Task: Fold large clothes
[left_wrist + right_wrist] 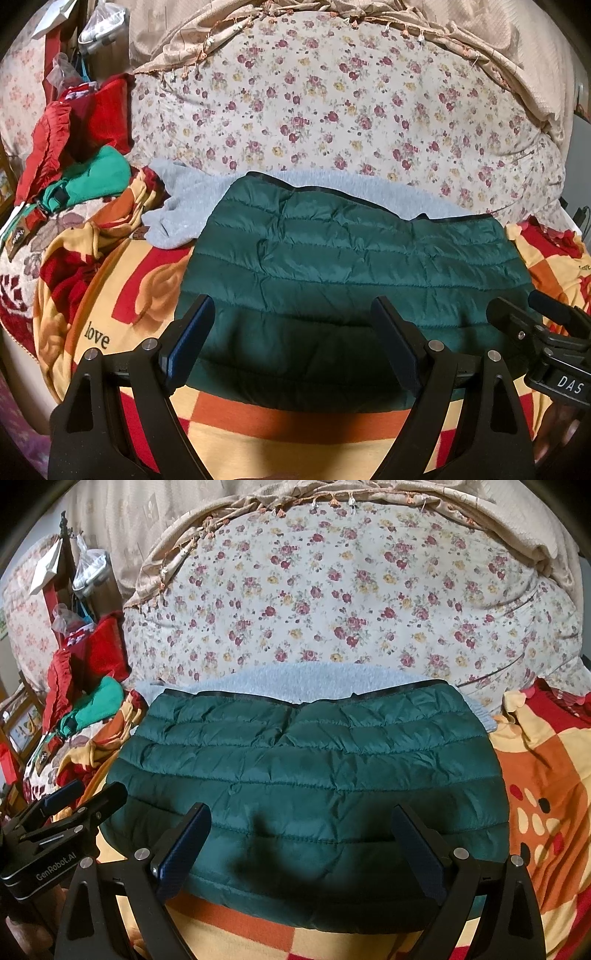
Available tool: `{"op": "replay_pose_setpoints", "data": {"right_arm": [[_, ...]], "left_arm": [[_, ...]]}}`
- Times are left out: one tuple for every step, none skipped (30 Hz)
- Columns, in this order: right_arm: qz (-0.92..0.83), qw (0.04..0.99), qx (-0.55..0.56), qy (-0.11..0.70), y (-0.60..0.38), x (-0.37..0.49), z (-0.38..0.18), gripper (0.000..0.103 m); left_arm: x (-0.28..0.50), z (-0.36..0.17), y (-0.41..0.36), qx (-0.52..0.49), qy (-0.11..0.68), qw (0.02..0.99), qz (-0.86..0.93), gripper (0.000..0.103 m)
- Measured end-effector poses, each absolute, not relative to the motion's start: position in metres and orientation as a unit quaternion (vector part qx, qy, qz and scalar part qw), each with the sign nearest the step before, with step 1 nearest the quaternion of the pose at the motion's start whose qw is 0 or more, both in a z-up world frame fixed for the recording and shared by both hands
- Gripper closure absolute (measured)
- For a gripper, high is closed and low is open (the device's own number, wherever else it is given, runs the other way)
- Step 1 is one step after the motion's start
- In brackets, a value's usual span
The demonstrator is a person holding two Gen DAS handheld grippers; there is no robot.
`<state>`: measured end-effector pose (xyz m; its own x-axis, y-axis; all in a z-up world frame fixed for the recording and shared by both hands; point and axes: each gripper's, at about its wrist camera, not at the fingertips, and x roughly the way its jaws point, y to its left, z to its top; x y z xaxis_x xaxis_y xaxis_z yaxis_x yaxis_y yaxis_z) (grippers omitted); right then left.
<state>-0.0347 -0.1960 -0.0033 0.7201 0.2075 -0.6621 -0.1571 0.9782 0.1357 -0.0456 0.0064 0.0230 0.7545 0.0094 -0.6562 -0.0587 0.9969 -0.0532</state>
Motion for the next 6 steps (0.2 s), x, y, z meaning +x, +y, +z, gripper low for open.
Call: {"op": "replay_pose_setpoints", "data": {"right_arm": [[0.098,0.926,0.035,0.362,-0.1963,-0.0335,-0.0042,0.006],[0.098,0.926,0.035,0.363,-0.1964,-0.0325,-0.0053,0.006],[0.097,0.925,0.035,0.366,-0.1972,-0.0308,-0.0072,0.006],[0.096,0.924,0.035,0.368,-0.1976,-0.0292,-0.0085,0.006],[0.095,0.924,0.035,0.370,-0.1991,-0.0275,-0.0101,0.006],[0.095,0.923,0.035,0.371,-0.2008,-0.0259,-0.0109,0.006]], "left_arm": [[-0.0455,0.0230,0.0062,-0.035,0.349,0.936,0.018,0.017],[-0.0455,0.0229,0.0061,-0.035,0.348,0.936,0.017,0.017],[-0.0452,0.0220,0.0072,-0.037,0.347,0.937,0.012,0.017],[-0.0431,0.0212,0.0066,-0.037,0.346,0.937,0.010,0.017],[-0.0416,0.0205,0.0080,-0.034,0.346,0.937,0.010,0.017],[-0.0392,0.0201,0.0092,-0.031,0.347,0.937,0.012,0.017]]}}
